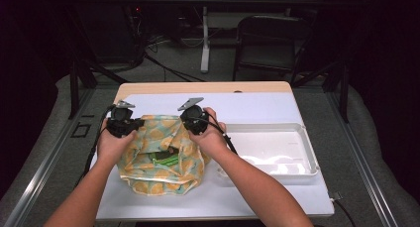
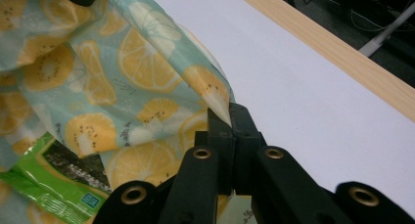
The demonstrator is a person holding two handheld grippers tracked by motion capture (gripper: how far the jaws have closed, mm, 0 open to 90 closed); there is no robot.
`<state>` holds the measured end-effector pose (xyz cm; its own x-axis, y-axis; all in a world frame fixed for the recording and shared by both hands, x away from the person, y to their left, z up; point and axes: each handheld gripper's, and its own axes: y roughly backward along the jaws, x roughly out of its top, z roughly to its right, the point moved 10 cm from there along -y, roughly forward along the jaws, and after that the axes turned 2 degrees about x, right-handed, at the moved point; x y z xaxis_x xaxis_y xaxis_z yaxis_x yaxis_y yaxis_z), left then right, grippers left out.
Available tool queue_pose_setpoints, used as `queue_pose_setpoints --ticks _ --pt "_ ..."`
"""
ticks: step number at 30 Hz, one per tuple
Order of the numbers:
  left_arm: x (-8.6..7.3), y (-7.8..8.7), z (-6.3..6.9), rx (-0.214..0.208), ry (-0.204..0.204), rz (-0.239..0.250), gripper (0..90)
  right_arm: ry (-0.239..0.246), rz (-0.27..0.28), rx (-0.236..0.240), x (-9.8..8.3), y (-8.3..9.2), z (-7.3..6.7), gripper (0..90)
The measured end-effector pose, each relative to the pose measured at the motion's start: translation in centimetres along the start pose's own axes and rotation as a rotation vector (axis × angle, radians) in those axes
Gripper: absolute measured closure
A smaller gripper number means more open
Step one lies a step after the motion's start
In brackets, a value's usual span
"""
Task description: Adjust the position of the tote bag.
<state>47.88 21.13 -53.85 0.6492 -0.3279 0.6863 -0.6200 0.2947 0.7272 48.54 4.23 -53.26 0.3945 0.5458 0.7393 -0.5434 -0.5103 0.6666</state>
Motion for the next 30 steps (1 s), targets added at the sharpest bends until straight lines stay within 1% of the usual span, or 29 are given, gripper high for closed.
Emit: queue_pose_setpoints --ticks 2,5,9,11,13,14,15,18,19,21,23,26,30 --pt "-0.1 -0.4 0.1 0.007 -0.003 -0.002 87.2 -0.008 -0.015 -0.003 -0.3 -0.4 0.3 90.0" --pt "-0.4 -1.0 0.2 0.009 -0.011 -0.023 85.5 -0.014 -0.048 -0.005 -0.8 -1.0 0.6 90.0" --pt "-0.8 -1.6 0.1 0.017 -0.015 -0.042 82.0 -0.018 -0.072 -0.006 -1.3 -1.7 0.9 90.0" --pt "-0.9 -1.8 -0.1 0.019 -0.015 -0.052 80.3 -0.03 -0.07 -0.009 -1.4 -1.9 1.0 90.0" --pt "-1.1 -1.9 -0.1 0.009 -0.014 -0.055 78.3 -0.041 -0.07 -0.008 -1.4 -2.0 1.2 90.0" --pt "-1.1 -1.9 -0.1 0.004 -0.019 -0.063 77.6 -0.037 -0.083 -0.008 -1.6 -2.1 1.3 90.0" --pt "-1.2 -1.9 -0.2 0.013 -0.024 -0.064 77.4 -0.043 -0.078 -0.007 -1.6 -2.2 1.3 90.0" --pt "-1.5 -1.9 -0.3 0.02 -0.042 -0.081 75.7 -0.047 -0.087 -0.003 -1.7 -2.4 1.3 90.0" --pt "-1.6 -1.8 -0.3 0.022 -0.041 -0.079 74.8 -0.052 -0.09 -0.004 -1.8 -2.5 1.3 90.0" --pt "-1.5 -1.5 -0.4 0.01 -0.038 -0.074 72.2 -0.066 -0.082 -0.002 -1.8 -2.8 1.2 89.9" --pt "-1.3 -0.9 -0.4 0.003 -0.032 -0.06 69.4 -0.07 -0.089 0.006 -1.9 -2.9 1.1 90.0" --pt "-0.8 0.4 0.0 -0.022 -0.035 -0.025 66.0 -0.077 -0.079 0.016 -1.8 -2.8 1.0 90.0" --pt "-0.2 2.3 0.7 -0.049 -0.039 0.025 64.3 -0.085 -0.074 0.023 -1.6 -2.7 1.0 89.9"
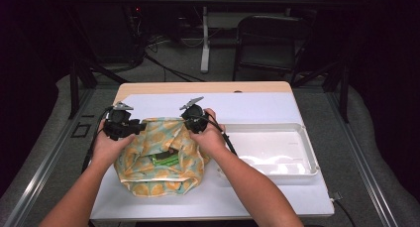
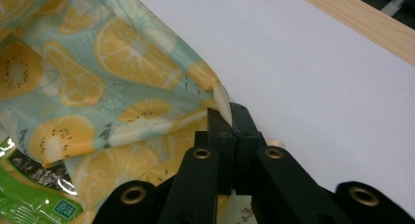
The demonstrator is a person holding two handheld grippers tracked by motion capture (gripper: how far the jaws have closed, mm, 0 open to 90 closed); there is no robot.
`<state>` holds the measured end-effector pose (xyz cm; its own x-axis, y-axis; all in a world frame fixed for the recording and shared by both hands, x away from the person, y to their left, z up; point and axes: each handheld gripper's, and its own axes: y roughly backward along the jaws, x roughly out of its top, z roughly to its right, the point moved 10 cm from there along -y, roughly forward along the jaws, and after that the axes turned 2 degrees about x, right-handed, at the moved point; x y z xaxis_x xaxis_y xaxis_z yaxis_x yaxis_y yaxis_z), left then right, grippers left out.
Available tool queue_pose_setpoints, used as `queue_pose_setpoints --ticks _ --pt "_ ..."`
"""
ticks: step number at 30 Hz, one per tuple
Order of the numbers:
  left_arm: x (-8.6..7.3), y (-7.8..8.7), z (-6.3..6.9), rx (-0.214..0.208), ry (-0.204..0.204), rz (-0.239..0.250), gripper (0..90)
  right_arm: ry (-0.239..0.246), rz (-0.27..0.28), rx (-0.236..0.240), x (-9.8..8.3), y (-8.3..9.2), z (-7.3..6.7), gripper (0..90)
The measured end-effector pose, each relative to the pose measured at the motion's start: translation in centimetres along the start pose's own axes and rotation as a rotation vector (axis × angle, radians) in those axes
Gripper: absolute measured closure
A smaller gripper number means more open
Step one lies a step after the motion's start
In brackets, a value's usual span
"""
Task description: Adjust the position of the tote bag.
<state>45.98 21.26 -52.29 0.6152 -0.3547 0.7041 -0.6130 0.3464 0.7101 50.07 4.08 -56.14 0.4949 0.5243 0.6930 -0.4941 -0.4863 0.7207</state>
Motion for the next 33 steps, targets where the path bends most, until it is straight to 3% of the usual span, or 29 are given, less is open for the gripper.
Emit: queue_pose_setpoints --ticks 7,12,20,22,26,33 --pt "0.2 2.2 1.8 -0.049 -0.018 0.046 61.4 -0.003 0.001 0.001 0.0 0.0 0.0 89.9" --pt "-0.3 2.1 3.5 -0.11 -0.043 0.079 57.5 -0.014 0.006 0.008 0.0 -0.2 -0.1 89.7" --pt "-2.9 -0.1 4.6 -0.117 -0.089 0.023 52.7 -0.013 -0.001 0.006 -0.1 -0.4 -0.1 89.5" --pt "-3.6 -0.5 4.9 -0.109 -0.114 -0.023 51.8 -0.012 -0.007 0.01 -0.2 -0.4 -0.1 89.5" --pt "-4.0 -0.9 5.7 -0.117 -0.142 -0.018 49.0 -0.014 -0.009 0.014 -0.2 -0.5 0.0 89.2" --pt "-5.3 -2.2 6.0 -0.109 -0.165 -0.07 46.4 -0.017 -0.006 0.012 -0.2 -0.5 -0.1 88.7"
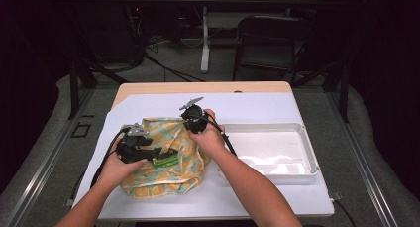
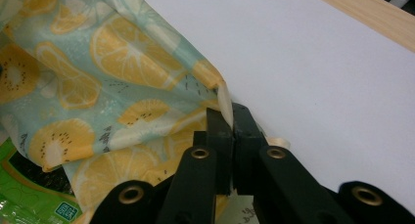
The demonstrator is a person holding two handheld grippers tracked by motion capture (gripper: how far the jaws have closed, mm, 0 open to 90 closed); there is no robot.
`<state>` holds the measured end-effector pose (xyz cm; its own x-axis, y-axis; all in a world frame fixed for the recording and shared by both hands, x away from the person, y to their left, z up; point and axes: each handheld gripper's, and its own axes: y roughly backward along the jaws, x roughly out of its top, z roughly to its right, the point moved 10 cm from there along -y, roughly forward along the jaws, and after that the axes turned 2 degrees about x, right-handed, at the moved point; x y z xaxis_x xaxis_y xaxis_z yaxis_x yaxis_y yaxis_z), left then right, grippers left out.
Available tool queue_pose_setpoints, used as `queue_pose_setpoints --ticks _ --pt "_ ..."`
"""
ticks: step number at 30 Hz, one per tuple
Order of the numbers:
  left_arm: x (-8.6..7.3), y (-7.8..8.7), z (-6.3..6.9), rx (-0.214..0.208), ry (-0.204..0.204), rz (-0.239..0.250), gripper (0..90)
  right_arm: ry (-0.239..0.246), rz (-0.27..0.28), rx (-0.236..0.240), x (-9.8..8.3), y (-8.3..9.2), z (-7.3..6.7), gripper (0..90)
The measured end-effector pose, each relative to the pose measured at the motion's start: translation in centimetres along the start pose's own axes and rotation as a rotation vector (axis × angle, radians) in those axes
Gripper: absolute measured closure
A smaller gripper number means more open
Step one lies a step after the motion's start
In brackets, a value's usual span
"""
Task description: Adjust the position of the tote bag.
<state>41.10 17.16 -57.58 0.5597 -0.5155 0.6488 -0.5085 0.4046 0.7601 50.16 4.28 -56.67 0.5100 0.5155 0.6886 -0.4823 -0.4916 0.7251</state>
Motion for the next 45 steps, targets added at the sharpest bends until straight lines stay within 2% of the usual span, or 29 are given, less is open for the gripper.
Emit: queue_pose_setpoints --ticks 4,8,14,17,18,20,23,29,31,36,37,39,40,45 --pt "-0.4 -0.7 0.2 -0.001 -0.013 -0.01 45.4 0.004 -0.009 0.002 -0.1 0.0 0.0 88.4" --pt "-0.9 -1.3 0.2 0.002 -0.008 -0.023 45.2 0.002 -0.008 0.005 -0.1 -0.2 -0.1 88.0" --pt "-1.5 -1.9 0.3 0.026 -0.043 -0.058 44.8 0.008 -0.007 0.011 -0.2 -0.3 -0.2 86.4" --pt "-1.8 -2.2 0.4 0.019 -0.032 -0.054 44.8 -0.008 0.009 0.009 -0.3 -0.5 -0.3 86.0" --pt "-2.0 -2.3 0.4 0.021 -0.03 -0.058 44.8 0.003 -0.013 0.011 -0.5 -0.4 -0.2 85.7" --pt "-2.1 -2.4 0.4 0.02 -0.029 -0.058 45.5 0.001 -0.011 0.012 -0.6 -0.6 -0.2 85.4" --pt "-2.2 -2.4 0.3 0.032 -0.037 -0.062 50.6 -0.001 -0.017 0.014 -0.7 -0.7 -0.3 84.6" --pt "-2.3 -2.4 0.4 0.033 -0.047 -0.074 69.3 -0.011 -0.002 0.02 -0.9 -0.9 -0.5 82.6" --pt "-2.4 -2.4 0.4 0.034 -0.058 -0.073 75.2 0.001 -0.023 0.023 -1.1 -0.8 -0.4 82.2" --pt "-2.4 -2.5 0.4 0.042 -0.068 -0.078 88.4 -0.009 -0.014 0.025 -1.2 -0.5 -0.3 81.1" --pt "-2.4 -2.5 0.4 0.041 -0.066 -0.076 89.6 0.0 -0.015 0.025 -1.3 -0.4 -0.2 80.8" --pt "-2.3 -2.5 0.4 0.043 -0.058 -0.071 90.0 -0.013 -0.001 0.027 -1.2 -0.3 -0.3 79.1" --pt "-2.2 -2.5 0.4 0.041 -0.06 -0.068 90.0 -0.006 -0.012 0.03 -1.3 -0.1 -0.3 78.4" --pt "-1.9 -2.0 0.3 0.034 -0.038 -0.042 90.0 -0.033 0.02 0.051 -1.4 0.7 -0.3 74.5"
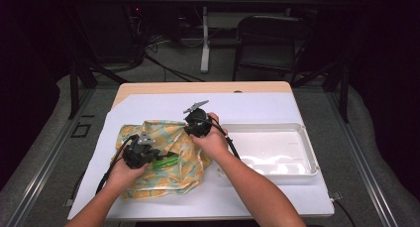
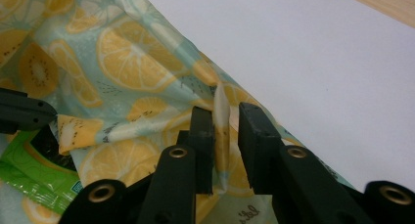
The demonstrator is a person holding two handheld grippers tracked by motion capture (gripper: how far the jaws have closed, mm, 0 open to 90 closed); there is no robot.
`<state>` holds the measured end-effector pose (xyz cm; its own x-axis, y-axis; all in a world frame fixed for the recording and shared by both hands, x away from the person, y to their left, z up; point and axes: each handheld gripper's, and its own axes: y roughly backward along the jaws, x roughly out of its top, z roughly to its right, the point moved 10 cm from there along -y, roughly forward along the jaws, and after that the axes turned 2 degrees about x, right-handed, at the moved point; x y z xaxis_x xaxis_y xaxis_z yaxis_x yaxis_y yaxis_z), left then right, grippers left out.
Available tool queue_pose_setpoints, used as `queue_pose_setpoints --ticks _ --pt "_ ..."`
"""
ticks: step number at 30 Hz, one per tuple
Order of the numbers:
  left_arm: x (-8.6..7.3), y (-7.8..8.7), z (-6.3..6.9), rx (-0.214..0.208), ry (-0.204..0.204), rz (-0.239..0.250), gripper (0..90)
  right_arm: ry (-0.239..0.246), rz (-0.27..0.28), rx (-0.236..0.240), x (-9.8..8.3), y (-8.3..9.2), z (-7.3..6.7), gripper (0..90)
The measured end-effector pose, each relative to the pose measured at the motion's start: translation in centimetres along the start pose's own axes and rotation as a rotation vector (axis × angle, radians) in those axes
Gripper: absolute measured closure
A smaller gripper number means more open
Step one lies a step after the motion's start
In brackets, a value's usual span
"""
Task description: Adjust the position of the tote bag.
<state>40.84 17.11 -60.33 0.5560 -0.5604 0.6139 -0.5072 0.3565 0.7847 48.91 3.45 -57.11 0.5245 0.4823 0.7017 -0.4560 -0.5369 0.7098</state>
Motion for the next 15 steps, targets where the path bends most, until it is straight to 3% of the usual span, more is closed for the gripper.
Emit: queue_pose_setpoints --ticks 5,8,15 --pt "0.5 0.9 -0.4 0.001 0.02 0.041 90.0 -0.011 0.047 0.01 0.0 1.3 0.1 65.0" --pt "0.8 1.3 -0.6 0.001 0.036 0.062 90.0 -0.032 0.103 0.011 0.4 2.2 0.0 58.3" --pt "1.4 2.1 -0.9 0.007 0.051 0.097 90.0 0.009 0.203 0.009 1.8 4.6 -1.1 50.5"
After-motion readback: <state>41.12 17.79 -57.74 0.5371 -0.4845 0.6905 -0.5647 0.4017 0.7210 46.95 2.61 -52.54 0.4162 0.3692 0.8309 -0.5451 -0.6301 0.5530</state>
